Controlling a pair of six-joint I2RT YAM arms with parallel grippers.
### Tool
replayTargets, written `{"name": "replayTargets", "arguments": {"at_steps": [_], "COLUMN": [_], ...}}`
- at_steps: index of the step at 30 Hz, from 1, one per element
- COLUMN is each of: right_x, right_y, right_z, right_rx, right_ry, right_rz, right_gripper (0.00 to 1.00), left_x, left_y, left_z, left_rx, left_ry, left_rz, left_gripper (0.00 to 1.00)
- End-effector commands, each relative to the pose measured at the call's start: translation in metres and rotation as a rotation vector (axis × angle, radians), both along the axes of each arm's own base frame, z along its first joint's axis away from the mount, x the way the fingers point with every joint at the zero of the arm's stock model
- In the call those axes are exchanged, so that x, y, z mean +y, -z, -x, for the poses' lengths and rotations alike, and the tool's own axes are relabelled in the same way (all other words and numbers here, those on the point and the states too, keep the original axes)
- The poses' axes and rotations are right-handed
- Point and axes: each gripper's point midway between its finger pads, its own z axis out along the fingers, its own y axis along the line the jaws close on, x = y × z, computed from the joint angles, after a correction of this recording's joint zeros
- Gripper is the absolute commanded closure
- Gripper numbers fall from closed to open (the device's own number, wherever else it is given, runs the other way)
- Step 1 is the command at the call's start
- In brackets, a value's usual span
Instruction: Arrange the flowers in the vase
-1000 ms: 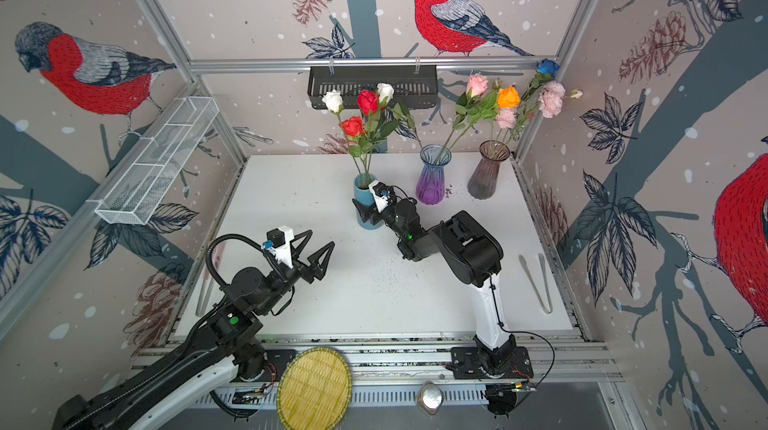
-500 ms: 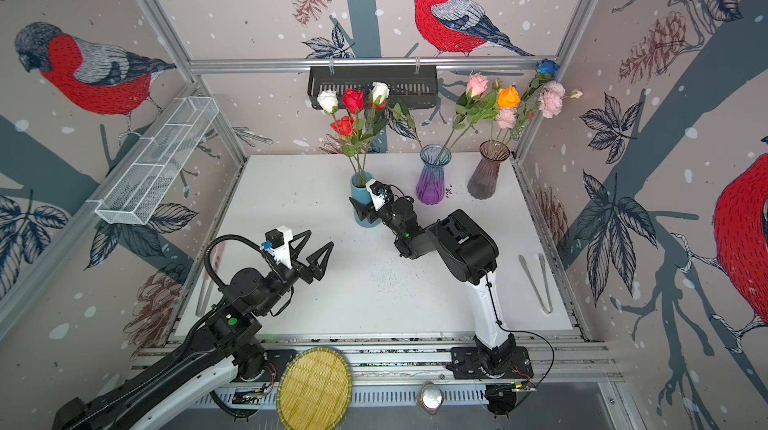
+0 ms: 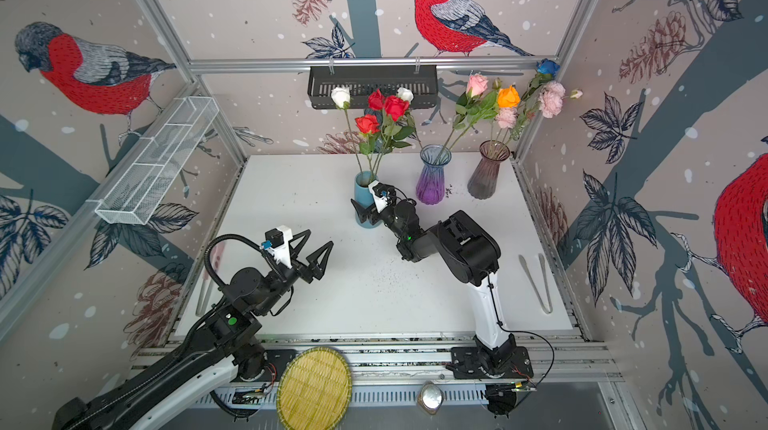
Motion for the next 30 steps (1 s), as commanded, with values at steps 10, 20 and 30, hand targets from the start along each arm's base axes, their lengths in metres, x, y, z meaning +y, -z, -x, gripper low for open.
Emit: {"name": "replayTargets", "arguments": {"at_steps": [10, 20, 30], "right_x": [-0.012, -0.038, -0.119], "right_y": [-0.030, -0.061, -0.079], "right_z": [0.018, 0.043, 0.072], "right_rx": [-0.060, -0.102, -0.086], "right_ry": [-0.006, -0.003, 0.227], "right_rz": [-0.059, -0.128, -0.187], "right_gripper": [0.01, 0.01, 0.01], "left_x": [0.006, 0.014, 0.060], "left_y": [-0.004, -0.001, 0.021], "left_z": [-0.003, -0.009, -0.023], "left_rx": [0.000, 0.038, 0.073], "left_ry": [-0.038, -0.095, -0.369], "left_rz": [0.021, 0.033, 0.022], "left_gripper": [0.02, 0.02, 0.03]}}
